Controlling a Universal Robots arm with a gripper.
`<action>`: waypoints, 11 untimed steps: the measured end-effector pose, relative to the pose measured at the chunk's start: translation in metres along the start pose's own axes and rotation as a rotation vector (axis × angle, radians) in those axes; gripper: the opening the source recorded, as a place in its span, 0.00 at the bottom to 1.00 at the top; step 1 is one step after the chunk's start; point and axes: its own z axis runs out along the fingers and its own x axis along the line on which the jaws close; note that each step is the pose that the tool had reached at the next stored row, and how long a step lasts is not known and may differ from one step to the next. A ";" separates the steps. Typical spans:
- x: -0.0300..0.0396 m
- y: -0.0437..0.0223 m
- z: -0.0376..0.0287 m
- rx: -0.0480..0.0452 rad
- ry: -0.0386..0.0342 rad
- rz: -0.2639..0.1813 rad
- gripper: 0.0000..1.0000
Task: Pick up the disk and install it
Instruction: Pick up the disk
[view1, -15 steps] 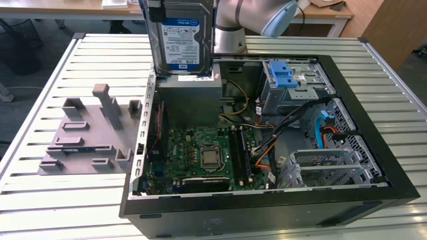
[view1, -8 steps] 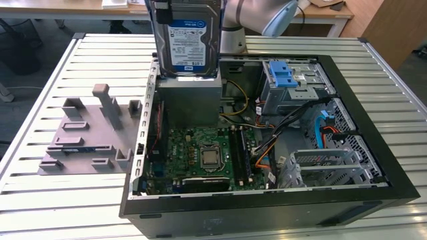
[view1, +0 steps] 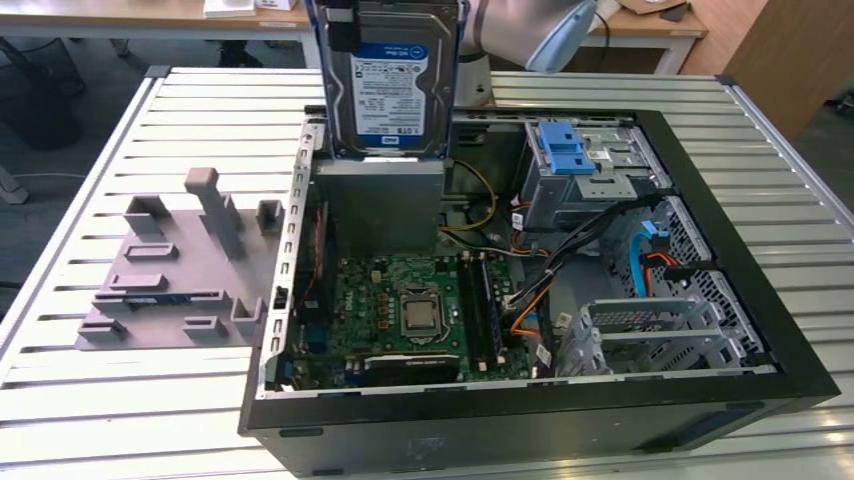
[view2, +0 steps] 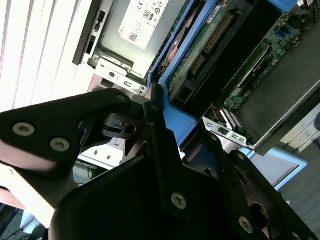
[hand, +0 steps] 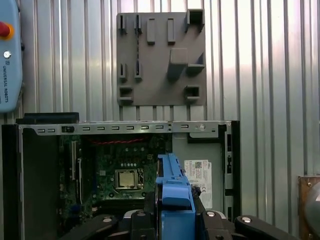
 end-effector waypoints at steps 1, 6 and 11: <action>0.0006 -0.0015 0.0000 -0.0001 0.0000 0.000 0.36; 0.0038 -0.0090 -0.0001 -0.0003 0.0001 0.001 0.36; 0.0081 -0.0190 -0.0002 -0.0006 0.0000 0.001 0.36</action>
